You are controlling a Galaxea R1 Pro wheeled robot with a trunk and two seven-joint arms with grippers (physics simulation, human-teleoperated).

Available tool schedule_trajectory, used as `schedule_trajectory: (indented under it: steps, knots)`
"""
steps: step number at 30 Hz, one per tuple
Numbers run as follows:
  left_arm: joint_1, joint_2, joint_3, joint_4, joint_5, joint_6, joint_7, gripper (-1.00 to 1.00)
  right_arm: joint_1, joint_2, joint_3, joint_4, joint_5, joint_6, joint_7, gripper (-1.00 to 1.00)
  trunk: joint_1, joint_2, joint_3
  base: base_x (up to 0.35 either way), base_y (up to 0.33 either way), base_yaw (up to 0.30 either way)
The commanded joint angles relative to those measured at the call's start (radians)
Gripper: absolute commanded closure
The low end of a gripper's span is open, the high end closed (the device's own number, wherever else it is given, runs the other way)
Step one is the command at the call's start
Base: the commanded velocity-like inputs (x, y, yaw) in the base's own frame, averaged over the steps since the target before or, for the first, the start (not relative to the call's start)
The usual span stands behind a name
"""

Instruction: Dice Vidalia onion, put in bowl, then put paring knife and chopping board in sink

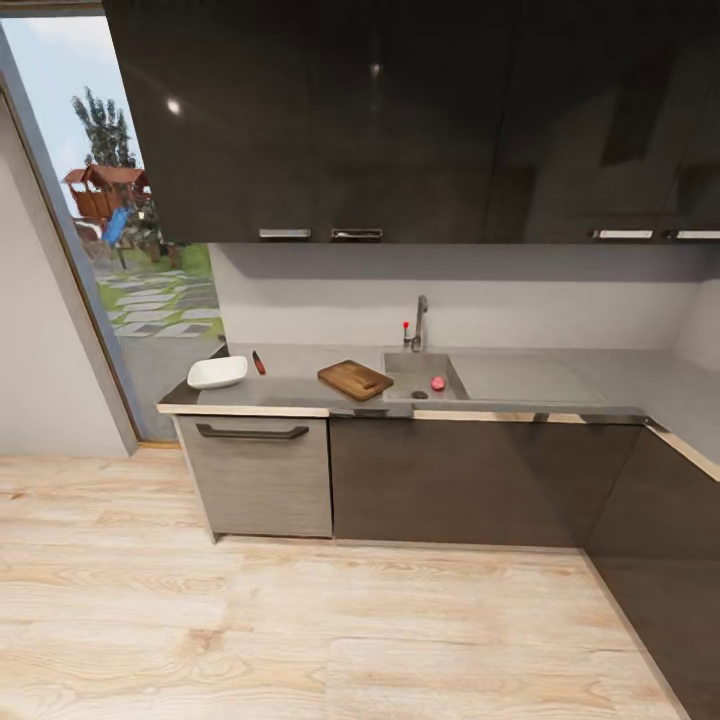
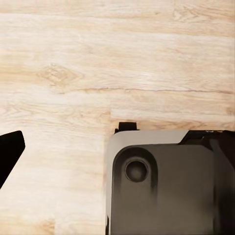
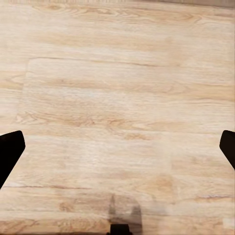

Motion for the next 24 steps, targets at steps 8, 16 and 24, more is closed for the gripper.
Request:
schedule_trajectory:
  steps: [8,16,24]
  knots:
    - [-0.001,0.000,0.001,0.001,0.002,-0.003,0.000,-1.00,-0.001,0.000,0.000,0.001,0.007,-0.002,-0.006,-1.00,-0.031,0.055,0.024,0.000,0.000,0.000]
    - [0.000,0.000,0.000,0.001,0.002,-0.003,0.000,-1.00,-0.001,0.000,0.000,0.001,0.007,-0.002,-0.006,-1.00,-0.061,0.111,0.049,0.000,0.000,0.000]
    - [-0.001,0.000,0.000,0.001,0.002,-0.003,0.000,-1.00,-0.001,0.000,0.000,0.001,0.007,-0.002,-0.006,-1.00,-0.092,0.167,0.074,0.000,0.000,0.000]
